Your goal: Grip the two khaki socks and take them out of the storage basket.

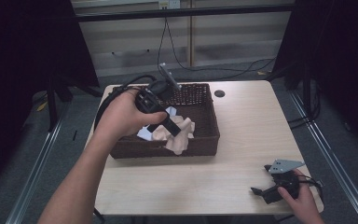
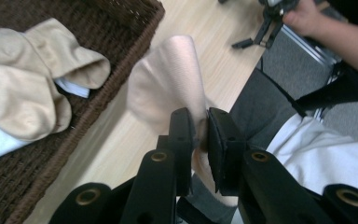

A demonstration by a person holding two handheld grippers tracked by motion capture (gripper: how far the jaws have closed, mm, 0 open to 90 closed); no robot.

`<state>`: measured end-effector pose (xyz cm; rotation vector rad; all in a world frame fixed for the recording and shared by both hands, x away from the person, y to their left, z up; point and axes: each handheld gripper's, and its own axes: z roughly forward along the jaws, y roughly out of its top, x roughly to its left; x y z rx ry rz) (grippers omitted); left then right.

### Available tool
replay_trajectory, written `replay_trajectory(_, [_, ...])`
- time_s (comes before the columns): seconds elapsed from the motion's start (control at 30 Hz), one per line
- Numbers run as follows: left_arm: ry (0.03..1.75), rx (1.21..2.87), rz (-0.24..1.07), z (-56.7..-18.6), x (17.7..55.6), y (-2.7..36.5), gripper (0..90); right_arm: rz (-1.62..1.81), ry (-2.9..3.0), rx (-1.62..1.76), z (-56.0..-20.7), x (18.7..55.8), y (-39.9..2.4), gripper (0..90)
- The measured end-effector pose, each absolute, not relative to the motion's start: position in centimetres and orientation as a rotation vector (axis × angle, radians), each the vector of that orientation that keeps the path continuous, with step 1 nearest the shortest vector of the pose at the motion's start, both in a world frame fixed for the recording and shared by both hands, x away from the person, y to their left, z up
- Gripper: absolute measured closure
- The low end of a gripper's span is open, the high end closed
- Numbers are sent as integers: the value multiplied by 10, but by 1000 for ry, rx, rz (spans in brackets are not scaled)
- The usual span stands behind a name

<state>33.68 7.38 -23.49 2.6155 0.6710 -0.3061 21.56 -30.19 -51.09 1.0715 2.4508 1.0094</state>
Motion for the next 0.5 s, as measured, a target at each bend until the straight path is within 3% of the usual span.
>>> replay_trajectory(0.13, [638,2599,-328,-247,331,67,799,1009,2451,1073,-511,216,-302,0])
replay_trajectory(0.2, [631,2594,-329,-253,332,64,756,1009,2451,1073,-511,215,-302,0])
replay_trajectory(0.4, [686,2629,-123,-277,348,62,322,1009,2451,1073,-511,215,-302,0])
replay_trajectory(0.5, [770,2621,-85,-293,366,65,245,1009,2451,1074,-511,215,-302,0])
